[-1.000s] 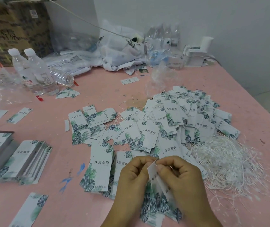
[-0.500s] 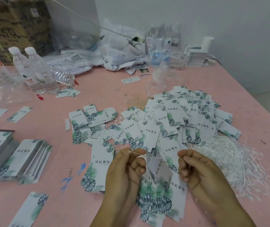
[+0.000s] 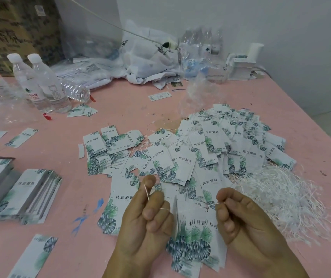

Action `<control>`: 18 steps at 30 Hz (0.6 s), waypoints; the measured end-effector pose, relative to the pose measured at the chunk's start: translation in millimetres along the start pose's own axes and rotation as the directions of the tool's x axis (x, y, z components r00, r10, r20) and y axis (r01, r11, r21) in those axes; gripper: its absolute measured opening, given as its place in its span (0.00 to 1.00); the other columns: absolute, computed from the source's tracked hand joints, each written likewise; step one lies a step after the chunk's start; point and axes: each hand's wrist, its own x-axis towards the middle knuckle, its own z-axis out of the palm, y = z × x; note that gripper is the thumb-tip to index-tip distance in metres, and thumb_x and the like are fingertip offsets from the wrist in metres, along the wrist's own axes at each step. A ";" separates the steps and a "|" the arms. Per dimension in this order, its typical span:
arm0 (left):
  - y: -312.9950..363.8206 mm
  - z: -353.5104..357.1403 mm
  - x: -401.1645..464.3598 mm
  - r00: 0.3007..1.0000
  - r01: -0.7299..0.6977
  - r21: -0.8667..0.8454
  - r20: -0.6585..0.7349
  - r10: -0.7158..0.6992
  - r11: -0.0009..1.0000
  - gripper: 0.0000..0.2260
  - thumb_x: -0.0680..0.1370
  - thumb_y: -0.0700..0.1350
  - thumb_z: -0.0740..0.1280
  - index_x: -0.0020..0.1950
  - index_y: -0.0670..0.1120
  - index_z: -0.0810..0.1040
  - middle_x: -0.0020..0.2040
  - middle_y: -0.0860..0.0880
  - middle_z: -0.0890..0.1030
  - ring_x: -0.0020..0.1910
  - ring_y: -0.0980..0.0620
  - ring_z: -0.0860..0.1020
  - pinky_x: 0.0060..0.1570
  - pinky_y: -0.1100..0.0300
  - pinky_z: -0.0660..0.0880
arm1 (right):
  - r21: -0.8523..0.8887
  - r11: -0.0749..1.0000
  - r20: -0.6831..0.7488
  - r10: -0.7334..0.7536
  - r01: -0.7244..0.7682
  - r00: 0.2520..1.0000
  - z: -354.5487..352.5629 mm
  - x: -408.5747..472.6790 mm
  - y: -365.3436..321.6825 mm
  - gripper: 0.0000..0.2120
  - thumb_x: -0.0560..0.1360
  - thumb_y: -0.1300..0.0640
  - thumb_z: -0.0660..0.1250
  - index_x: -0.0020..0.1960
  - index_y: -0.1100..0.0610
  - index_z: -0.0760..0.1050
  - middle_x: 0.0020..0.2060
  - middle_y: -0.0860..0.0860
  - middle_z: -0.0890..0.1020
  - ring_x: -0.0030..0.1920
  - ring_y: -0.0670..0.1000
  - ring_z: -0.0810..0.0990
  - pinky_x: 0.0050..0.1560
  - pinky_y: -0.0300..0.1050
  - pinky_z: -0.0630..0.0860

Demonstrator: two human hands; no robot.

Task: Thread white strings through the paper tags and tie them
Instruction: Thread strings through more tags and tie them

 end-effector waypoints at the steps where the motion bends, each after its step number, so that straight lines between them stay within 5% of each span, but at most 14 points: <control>1: -0.1 -0.1 0.1 1.000 0.007 0.011 -0.006 -0.007 1.000 0.04 0.85 0.43 0.57 0.55 0.44 0.70 0.32 0.45 0.79 0.27 0.51 0.77 0.30 0.59 0.76 | -0.012 1.000 -0.018 0.008 -0.008 1.000 -0.2 1.5 2.5 0.19 0.53 0.62 0.85 0.40 0.62 0.83 0.27 0.59 0.79 0.21 0.49 0.77 0.21 0.37 0.75; 5: -9.7 -6.4 7.0 0.975 0.009 0.238 -0.219 0.045 0.971 0.05 0.76 0.47 0.66 0.45 0.46 0.74 0.23 0.49 0.70 0.18 0.55 0.67 0.19 0.64 0.67 | -0.179 0.983 -0.141 -0.056 0.030 0.988 -6.4 8.2 7.5 0.05 0.67 0.64 0.73 0.42 0.63 0.83 0.30 0.61 0.80 0.24 0.49 0.78 0.23 0.37 0.75; 8: -23.9 -12.0 12.9 0.928 0.040 0.513 -0.336 0.158 0.858 0.04 0.75 0.44 0.69 0.42 0.45 0.77 0.25 0.47 0.71 0.20 0.54 0.66 0.20 0.65 0.66 | -0.336 0.939 -0.194 -0.150 0.078 0.969 -9.7 8.4 7.3 0.07 0.68 0.63 0.68 0.43 0.61 0.84 0.32 0.60 0.81 0.26 0.49 0.78 0.25 0.37 0.75; 13: -35.6 -20.6 10.0 0.917 0.089 0.659 -0.348 0.197 0.747 0.02 0.70 0.43 0.71 0.39 0.47 0.83 0.29 0.43 0.77 0.23 0.52 0.72 0.24 0.64 0.72 | -0.655 0.744 -0.239 -0.372 0.134 0.897 -13.6 6.3 2.1 0.11 0.75 0.66 0.67 0.44 0.54 0.85 0.30 0.55 0.81 0.27 0.47 0.73 0.26 0.36 0.71; 18: -35.2 -24.2 7.3 0.918 0.075 0.693 -0.329 0.223 0.717 0.06 0.69 0.42 0.72 0.44 0.43 0.85 0.34 0.39 0.81 0.29 0.50 0.78 0.30 0.63 0.76 | -0.616 0.781 -0.228 -0.297 0.099 0.927 -9.8 2.9 -0.3 0.15 0.77 0.69 0.62 0.45 0.56 0.85 0.35 0.60 0.83 0.31 0.50 0.78 0.30 0.38 0.75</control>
